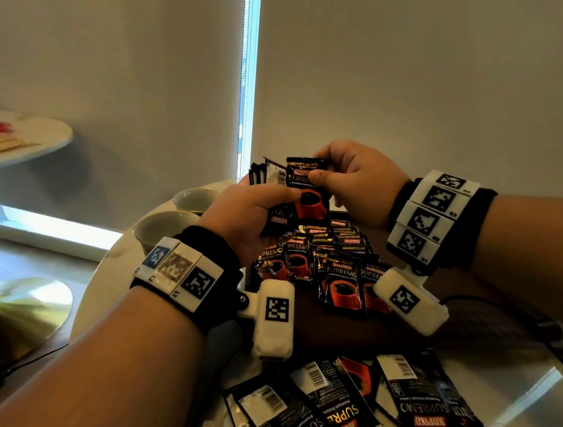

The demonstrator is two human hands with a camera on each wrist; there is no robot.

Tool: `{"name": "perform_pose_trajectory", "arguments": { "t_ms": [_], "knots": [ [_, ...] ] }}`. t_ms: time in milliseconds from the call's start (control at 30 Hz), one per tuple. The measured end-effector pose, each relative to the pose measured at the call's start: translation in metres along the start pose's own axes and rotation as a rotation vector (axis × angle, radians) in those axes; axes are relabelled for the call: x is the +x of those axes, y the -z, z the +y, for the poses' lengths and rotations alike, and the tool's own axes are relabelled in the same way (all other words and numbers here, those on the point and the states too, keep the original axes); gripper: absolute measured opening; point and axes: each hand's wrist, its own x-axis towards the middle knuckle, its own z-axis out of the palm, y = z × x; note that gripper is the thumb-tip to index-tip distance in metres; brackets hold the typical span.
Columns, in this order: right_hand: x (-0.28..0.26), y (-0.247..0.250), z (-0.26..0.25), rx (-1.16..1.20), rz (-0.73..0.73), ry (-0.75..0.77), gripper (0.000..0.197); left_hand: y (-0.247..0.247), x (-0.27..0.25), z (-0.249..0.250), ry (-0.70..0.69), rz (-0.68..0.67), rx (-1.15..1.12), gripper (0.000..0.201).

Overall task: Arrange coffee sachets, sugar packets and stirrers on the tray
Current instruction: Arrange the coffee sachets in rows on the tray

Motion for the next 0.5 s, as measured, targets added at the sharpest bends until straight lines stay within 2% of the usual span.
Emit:
{"name": "perform_pose_trajectory", "arguments": {
  "t_ms": [133, 167, 233, 267, 300, 333, 400, 500],
  "knots": [
    [-0.001, 0.000, -0.001, -0.051, 0.015, 0.006, 0.015, 0.001, 0.000, 0.002, -0.013, 0.068, -0.009, 0.050],
    [-0.001, 0.002, -0.001, -0.089, 0.009, 0.019, 0.024, 0.000, -0.001, 0.002, -0.012, 0.078, -0.007, 0.052],
    [-0.004, 0.008, -0.002, -0.216, -0.031, 0.086, 0.058, 0.000, -0.002, 0.002, -0.012, 0.090, 0.003, 0.053],
    [-0.005, 0.012, -0.004, -0.272, -0.071, 0.134, 0.077, -0.001, -0.002, 0.002, -0.013, 0.094, 0.007, 0.048],
    [-0.007, 0.014, -0.007, -0.322, -0.122, 0.183, 0.087, -0.001, -0.002, 0.002, -0.012, 0.101, 0.012, 0.043],
    [-0.009, 0.016, -0.009, -0.377, -0.176, 0.228, 0.088, -0.001, -0.002, 0.002, -0.010, 0.105, 0.013, 0.040],
    [-0.009, 0.016, -0.010, -0.499, -0.252, 0.280, 0.071, -0.002, -0.002, 0.002, -0.009, 0.118, 0.023, 0.039],
    [-0.009, 0.011, -0.012, -0.552, -0.256, 0.307, 0.054, -0.002, -0.003, 0.001, 0.008, 0.112, 0.043, 0.038]
  ]
}}
